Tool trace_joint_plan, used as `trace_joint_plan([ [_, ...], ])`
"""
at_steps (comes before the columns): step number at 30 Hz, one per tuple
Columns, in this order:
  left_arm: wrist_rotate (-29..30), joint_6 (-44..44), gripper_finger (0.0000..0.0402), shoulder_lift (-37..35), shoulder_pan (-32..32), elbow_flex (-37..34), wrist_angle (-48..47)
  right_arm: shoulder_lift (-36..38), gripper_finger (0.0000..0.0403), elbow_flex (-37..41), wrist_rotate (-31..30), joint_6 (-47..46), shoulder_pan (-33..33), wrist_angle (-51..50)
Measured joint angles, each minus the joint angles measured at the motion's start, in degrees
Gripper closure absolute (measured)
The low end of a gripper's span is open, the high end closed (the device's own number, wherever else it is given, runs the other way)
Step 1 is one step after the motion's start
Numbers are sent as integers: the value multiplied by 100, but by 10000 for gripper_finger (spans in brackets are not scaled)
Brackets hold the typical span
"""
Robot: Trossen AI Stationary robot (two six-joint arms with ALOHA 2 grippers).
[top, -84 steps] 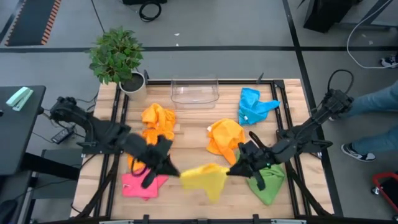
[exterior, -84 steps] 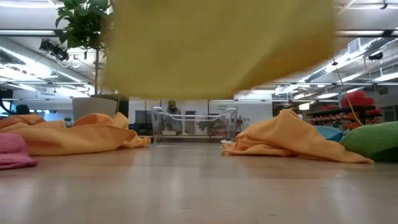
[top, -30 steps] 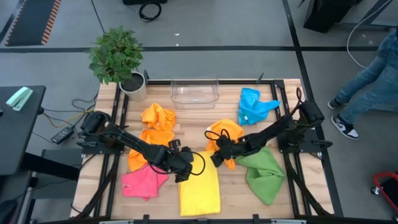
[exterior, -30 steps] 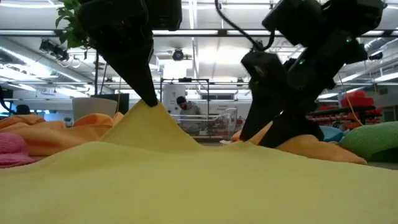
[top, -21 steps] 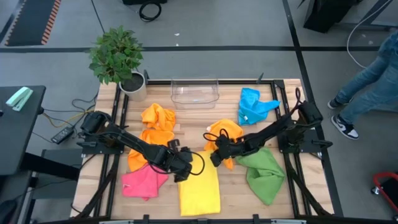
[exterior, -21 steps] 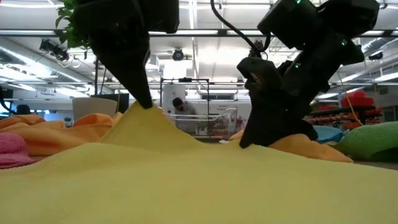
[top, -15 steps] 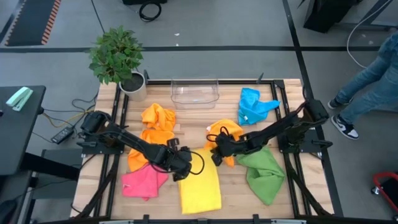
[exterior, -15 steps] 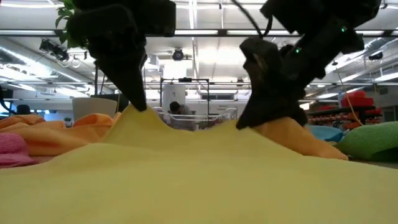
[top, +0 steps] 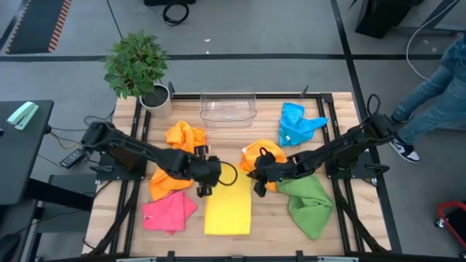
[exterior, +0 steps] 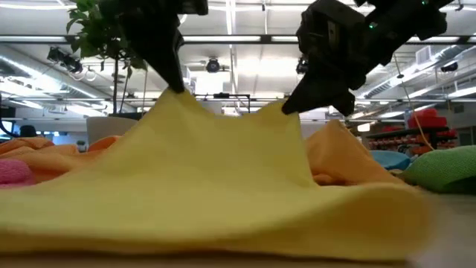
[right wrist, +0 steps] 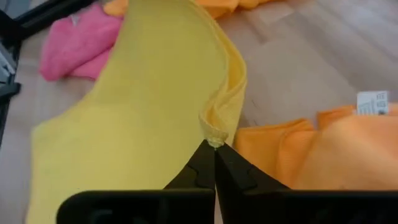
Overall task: Fold microfiber towels
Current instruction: Fold the yellow microfiber cloth
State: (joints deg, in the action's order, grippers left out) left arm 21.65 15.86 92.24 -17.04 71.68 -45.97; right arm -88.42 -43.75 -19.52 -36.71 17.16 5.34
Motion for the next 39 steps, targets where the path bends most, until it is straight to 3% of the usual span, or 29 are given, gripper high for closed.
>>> trace_joint_plan([
  [4,-119,264,395,-203,-181,-325,585,118,400,0,-22,52,263,13],
  [9,-286,1007,395,-242,-995,-1140,1906,106,400,0,-233,-191,1086,147],
  [15,-255,1678,395,-237,-1529,-1507,2288,-188,400,-100,-842,-924,1978,691],
  [24,-680,1040,395,-237,-1488,-1523,2132,-1659,401,-1655,-830,-1412,2201,370],
  [35,-1662,210,395,-234,-1520,-1522,1990,-2716,401,-2821,-551,-2308,2339,-518],
  [39,-1739,177,395,-224,-1602,-1521,1998,-2996,401,-3073,-576,-2573,2383,-876],
])
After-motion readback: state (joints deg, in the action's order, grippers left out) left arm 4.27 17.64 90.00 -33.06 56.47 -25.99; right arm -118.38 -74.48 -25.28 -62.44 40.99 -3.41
